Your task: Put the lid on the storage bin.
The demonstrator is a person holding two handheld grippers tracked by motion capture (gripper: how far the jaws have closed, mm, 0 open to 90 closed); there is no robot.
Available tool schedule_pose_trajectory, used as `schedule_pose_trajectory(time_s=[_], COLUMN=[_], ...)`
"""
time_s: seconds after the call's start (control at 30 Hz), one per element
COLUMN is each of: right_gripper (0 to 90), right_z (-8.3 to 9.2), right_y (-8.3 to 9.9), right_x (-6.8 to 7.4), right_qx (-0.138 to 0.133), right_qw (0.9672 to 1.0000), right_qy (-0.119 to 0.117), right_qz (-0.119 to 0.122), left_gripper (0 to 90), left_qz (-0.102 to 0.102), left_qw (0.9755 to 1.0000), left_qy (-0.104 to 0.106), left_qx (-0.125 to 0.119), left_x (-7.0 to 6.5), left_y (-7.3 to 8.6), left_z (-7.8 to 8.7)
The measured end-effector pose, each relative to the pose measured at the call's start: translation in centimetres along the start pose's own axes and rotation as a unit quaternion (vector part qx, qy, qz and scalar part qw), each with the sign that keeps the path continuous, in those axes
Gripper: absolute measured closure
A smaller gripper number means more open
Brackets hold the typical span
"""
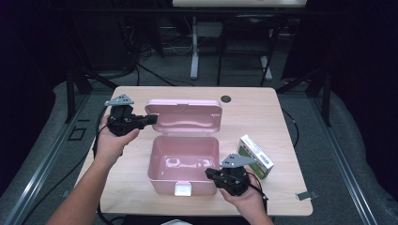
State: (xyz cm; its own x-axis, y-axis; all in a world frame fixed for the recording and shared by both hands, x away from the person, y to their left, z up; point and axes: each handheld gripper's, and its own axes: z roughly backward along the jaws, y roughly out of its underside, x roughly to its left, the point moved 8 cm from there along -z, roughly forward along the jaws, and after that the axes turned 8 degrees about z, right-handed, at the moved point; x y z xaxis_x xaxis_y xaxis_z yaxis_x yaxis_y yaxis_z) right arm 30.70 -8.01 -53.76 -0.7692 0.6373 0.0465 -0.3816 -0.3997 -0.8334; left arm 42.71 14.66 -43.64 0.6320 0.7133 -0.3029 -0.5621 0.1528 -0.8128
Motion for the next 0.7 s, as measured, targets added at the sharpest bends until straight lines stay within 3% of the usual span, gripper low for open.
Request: schedule_pose_trajectory(time_s=[0.37,0.7], right_gripper=[85.8,86.8], right_z=[0.0,0.0], right_y=[0.0,0.1], right_x=[0.0,-0.1], right_qx=[0.000,-0.002], right_qw=[1.0000,1.0000], right_qy=[-0.001,-0.002], right_qz=[0.000,-0.003], left_gripper=[88.5,88.3], left_qz=[-0.006,0.005], left_qw=[0.9997,0.9995], left_qy=[-0.025,-0.025], left_qx=[0.005,0.017], left_x=[0.8,1.7], left_y=[0.1,1.2], left_z=[-0.2,-0.7])
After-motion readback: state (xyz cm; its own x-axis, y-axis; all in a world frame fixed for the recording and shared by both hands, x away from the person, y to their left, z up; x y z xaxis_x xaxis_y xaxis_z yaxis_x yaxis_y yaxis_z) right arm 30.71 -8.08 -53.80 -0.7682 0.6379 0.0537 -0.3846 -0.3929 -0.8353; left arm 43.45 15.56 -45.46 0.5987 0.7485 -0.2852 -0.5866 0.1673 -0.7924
